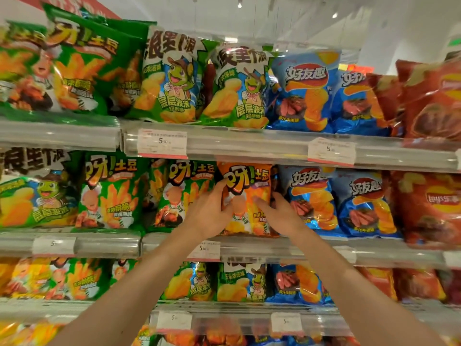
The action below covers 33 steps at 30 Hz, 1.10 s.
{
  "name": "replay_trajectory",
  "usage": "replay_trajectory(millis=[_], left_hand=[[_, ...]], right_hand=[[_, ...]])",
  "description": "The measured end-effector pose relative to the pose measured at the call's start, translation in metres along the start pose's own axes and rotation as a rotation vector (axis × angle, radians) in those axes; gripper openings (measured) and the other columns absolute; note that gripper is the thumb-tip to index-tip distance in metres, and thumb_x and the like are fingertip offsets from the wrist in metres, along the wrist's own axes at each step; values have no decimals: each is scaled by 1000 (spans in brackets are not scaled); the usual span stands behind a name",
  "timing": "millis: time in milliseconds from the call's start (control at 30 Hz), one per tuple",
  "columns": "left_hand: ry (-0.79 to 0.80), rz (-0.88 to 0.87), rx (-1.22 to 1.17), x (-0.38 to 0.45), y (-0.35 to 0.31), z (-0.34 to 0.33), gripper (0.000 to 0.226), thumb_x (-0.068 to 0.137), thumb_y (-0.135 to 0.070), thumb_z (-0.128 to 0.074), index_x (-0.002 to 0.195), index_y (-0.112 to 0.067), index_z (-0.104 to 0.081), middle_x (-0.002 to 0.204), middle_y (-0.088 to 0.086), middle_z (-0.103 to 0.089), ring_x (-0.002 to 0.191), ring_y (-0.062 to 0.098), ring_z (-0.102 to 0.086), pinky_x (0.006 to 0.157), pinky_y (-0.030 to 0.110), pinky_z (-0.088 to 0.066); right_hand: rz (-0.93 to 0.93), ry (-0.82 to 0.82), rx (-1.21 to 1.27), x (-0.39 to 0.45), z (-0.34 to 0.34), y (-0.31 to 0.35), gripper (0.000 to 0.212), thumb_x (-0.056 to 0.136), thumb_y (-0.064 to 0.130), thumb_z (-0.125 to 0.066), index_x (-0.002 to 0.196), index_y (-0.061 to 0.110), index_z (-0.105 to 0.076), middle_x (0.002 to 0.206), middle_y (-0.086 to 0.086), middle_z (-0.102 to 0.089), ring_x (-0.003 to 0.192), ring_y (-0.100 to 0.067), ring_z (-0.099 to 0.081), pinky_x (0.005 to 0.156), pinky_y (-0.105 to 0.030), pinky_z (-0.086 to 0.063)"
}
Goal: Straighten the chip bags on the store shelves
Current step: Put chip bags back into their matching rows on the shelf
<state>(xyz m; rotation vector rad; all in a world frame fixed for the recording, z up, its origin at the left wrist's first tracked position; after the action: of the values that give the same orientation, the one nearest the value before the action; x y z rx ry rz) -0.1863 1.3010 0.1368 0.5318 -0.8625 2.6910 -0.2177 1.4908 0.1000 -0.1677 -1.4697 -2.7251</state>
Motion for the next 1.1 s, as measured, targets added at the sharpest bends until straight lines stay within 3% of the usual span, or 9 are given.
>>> replay_trajectory(millis=[200, 333, 433, 533, 633, 700, 833, 967, 1100], left_hand=[[-18, 25, -182, -4, -6, 3, 64, 95, -32, -58, 152, -30, -28, 135, -2, -57, 114, 21, -58, 92, 43, -52], [-65, 20, -383, -10, -19, 5, 61, 96, -33, -62, 150, -29, -34, 132, -15, -50, 119, 11, -55, 100, 39, -50], [-54, 60, -488, -15, -23, 0, 60, 95, -44, -60, 148, -37, -33, 134, -14, -49, 120, 8, -54, 101, 36, -49], [43, 100, -650, -29, -32, -13, 57, 92, -56, -57, 143, -43, -34, 129, -21, -51, 116, -2, -55, 101, 29, -48], [89, 129, -743, -46, -34, -22, 74, 86, -69, -55, 149, -50, -22, 138, -12, -54, 117, 1, -59, 101, 32, -51], [108, 128, -744, -62, -36, -24, 71, 87, -65, -53, 148, -57, -17, 135, -17, -56, 114, -2, -60, 98, 27, -51], [123, 130, -748, -90, -32, -27, 70, 95, -43, -58, 149, -58, -16, 144, -25, -47, 125, 1, -54, 104, 32, -49], [107, 174, -749, -113, -12, -21, 70, 100, -30, -56, 151, -54, -15, 144, -23, -47, 122, 5, -55, 97, 25, -52], [86, 174, -758, -137, 13, 2, 70, 100, -28, -55, 151, -54, -16, 139, -26, -48, 106, 1, -60, 87, 21, -54]], right_hand=[[17, -59, 171, -1, 20, 6, 53, 93, 49, -64, 135, 18, -54, 124, -3, -67, 110, -20, -65, 92, -36, -55], [43, -126, 185, -14, 46, 18, 55, 95, 52, -60, 135, 16, -55, 126, -1, -64, 106, -16, -62, 84, -29, -47], [20, -162, 199, -32, 56, 19, 46, 97, 54, -55, 126, 19, -57, 118, 0, -61, 83, -3, -60, 75, -30, -46], [-13, -176, 255, -56, 55, 9, 46, 98, 54, -50, 116, 13, -61, 97, -12, -61, 79, -18, -60, 63, -24, -42], [-24, -176, 312, -80, 44, -12, 43, 95, 60, -51, 119, 26, -62, 100, 4, -67, 93, -12, -64, 78, -27, -50], [-34, -151, 313, -91, 30, -30, 42, 90, 66, -54, 119, 36, -60, 111, 11, -70, 101, -10, -66, 92, -39, -54], [-54, -101, 312, -111, 9, -43, 45, 84, 67, -55, 114, 35, -60, 102, 10, -72, 93, -9, -69, 85, -37, -56], [-16, -94, 339, -131, -9, -31, 38, 78, 65, -56, 106, 39, -60, 100, 12, -72, 94, -9, -69, 79, -30, -55], [-22, -80, 356, -150, -36, -13, 33, 77, 65, -60, 103, 44, -61, 97, 13, -74, 93, -9, -71, 87, -42, -58]])
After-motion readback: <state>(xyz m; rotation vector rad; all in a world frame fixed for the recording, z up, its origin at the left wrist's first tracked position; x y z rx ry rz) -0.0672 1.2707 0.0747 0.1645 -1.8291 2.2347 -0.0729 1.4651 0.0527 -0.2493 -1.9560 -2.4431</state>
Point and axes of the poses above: each hand's wrist, its own x-axis towards the middle knuckle, its own z-axis out of the back of the hand, y = z × x, the point moved 10 cm from there along x, towards the middle knuckle
